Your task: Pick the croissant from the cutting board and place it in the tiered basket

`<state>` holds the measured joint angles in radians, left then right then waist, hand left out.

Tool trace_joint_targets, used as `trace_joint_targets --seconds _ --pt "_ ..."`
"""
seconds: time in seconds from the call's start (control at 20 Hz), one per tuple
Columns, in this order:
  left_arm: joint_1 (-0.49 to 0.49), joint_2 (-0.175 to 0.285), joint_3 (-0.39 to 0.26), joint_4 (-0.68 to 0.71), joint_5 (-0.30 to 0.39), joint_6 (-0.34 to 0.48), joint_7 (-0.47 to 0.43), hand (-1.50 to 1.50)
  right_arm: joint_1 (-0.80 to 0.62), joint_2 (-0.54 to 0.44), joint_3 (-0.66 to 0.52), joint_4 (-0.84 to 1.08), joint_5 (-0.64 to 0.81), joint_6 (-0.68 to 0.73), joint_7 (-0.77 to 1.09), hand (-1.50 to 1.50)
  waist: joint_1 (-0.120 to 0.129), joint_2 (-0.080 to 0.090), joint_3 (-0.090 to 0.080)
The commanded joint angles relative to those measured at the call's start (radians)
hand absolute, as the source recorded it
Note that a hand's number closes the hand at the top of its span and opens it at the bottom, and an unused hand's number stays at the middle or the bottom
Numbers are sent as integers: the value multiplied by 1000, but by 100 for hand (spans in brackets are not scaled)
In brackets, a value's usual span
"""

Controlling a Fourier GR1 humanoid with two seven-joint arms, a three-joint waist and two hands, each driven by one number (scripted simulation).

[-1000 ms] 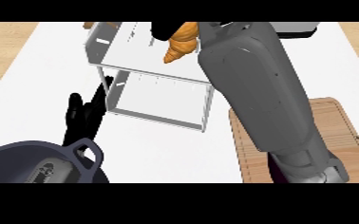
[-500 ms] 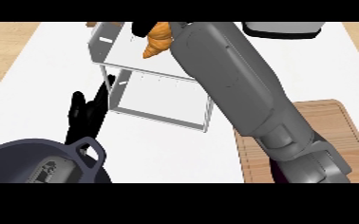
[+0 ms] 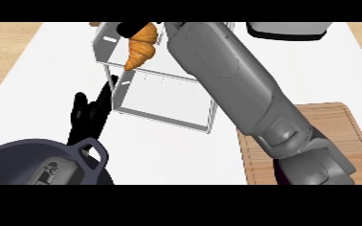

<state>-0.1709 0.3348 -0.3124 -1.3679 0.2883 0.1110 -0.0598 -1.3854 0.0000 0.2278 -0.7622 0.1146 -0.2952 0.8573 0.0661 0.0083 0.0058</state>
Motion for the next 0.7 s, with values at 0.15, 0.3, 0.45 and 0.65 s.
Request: trace_joint_targets --seconds 0.15,0.3,0.45,0.65 --pt "8 -9 -1 33 -2 -54 -78 0 -19 0 30 17 -210 -150 2 -150 -19 -1 -8" --pt "-26 -36 -5 55 -18 -11 -50 0 -32 0 6 18 -160 -216 -43 -150 -46 -2 -7" --pt "-3 3 9 2 8 -23 -24 0 -70 -27 25 54 -26 -317 -18 -150 -56 -6 -7" --pt "42 -4 2 -16 4 11 -47 0 -21 -148 41 42 76 -421 -9 -150 -85 -14 -7"
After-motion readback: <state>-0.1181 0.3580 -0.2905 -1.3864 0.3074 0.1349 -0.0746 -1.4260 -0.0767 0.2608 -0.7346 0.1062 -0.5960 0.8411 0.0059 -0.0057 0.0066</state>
